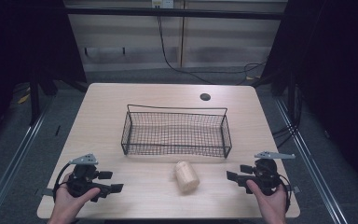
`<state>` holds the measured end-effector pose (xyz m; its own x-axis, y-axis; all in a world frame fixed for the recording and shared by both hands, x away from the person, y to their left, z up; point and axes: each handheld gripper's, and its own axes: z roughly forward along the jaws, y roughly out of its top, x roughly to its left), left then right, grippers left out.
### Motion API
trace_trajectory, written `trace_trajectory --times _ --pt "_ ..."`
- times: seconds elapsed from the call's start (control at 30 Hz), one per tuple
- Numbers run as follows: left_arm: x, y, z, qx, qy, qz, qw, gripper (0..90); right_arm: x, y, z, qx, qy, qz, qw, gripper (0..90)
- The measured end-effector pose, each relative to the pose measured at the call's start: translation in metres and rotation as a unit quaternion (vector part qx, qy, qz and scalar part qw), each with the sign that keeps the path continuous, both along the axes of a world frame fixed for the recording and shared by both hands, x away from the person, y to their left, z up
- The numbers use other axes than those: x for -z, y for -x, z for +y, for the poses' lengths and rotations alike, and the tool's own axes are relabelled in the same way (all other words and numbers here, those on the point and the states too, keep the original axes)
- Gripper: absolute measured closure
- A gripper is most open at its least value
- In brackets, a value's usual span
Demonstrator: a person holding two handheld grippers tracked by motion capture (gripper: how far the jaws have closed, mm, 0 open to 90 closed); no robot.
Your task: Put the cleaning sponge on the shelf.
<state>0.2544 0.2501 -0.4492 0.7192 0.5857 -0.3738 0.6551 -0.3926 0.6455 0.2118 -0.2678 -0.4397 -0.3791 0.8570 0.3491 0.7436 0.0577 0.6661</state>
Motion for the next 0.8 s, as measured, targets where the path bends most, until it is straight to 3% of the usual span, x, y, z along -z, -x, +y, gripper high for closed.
trace_trajectory --times 0.47,0.67,0.8 --pt "0.000 0.000 0.000 -0.001 -0.002 0.001 1.0000 24.0 -0.002 -0.004 0.000 -0.001 0.003 0.001 1.0000 28.6" --pt "0.000 0.000 0.000 -0.002 -0.003 0.001 1.0000 24.0 -0.006 -0.006 0.004 -0.014 0.002 0.004 0.9999 28.8" --pt "0.001 0.000 -0.001 -0.004 -0.002 0.004 1.0000 24.0 -0.008 -0.010 0.012 -0.032 0.009 0.019 0.9993 28.8"
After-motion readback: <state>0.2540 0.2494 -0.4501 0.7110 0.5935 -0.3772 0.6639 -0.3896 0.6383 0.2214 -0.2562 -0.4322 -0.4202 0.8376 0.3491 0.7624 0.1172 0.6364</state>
